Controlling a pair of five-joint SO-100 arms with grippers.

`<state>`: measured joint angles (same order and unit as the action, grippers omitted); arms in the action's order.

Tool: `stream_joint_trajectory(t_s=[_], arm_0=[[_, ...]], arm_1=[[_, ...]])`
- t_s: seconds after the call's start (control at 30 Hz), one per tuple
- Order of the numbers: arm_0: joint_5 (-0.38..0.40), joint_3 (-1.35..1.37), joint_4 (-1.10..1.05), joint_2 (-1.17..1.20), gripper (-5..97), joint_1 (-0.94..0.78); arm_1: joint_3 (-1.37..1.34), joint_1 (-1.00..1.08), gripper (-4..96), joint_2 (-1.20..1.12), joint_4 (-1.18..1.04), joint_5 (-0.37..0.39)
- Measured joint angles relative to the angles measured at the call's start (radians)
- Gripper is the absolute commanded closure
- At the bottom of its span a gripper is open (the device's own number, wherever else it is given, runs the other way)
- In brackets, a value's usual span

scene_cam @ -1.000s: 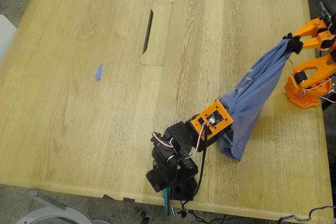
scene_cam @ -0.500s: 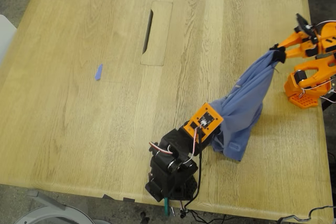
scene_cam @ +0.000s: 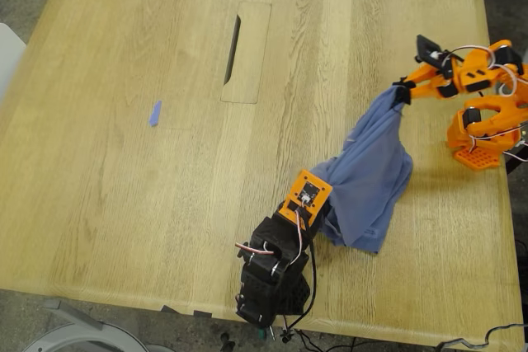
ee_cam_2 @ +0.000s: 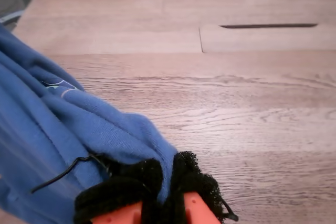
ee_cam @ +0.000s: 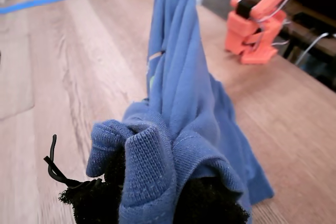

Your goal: Fold a T-shirt

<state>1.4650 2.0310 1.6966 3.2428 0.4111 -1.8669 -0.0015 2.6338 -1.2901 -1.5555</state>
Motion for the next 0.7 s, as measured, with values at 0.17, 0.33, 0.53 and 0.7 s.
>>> stream_joint_trajectory(t_s=[0.17, 0.33, 0.53, 0.7], arm_0=[[-0.003, 0.137, -0.058, 0.015, 92, -0.161], [-0.040, 0.262, -0.120, 0.023, 92, -0.299], [-0.074, 0.423, -0.245, 0.071, 92, -0.457], [-0.097, 0.505, -0.370, 0.040, 92, -0.540]], arm_1=[[-0.143, 0.067, 91.4, 0.000, 0.051, 0.000], [-0.264, 0.140, 91.4, 0.000, 0.104, 0.000], [-0.443, 0.212, 91.4, 0.002, 0.301, 0.000], [-0.589, 0.259, 91.4, 0.002, 0.535, 0.000]])
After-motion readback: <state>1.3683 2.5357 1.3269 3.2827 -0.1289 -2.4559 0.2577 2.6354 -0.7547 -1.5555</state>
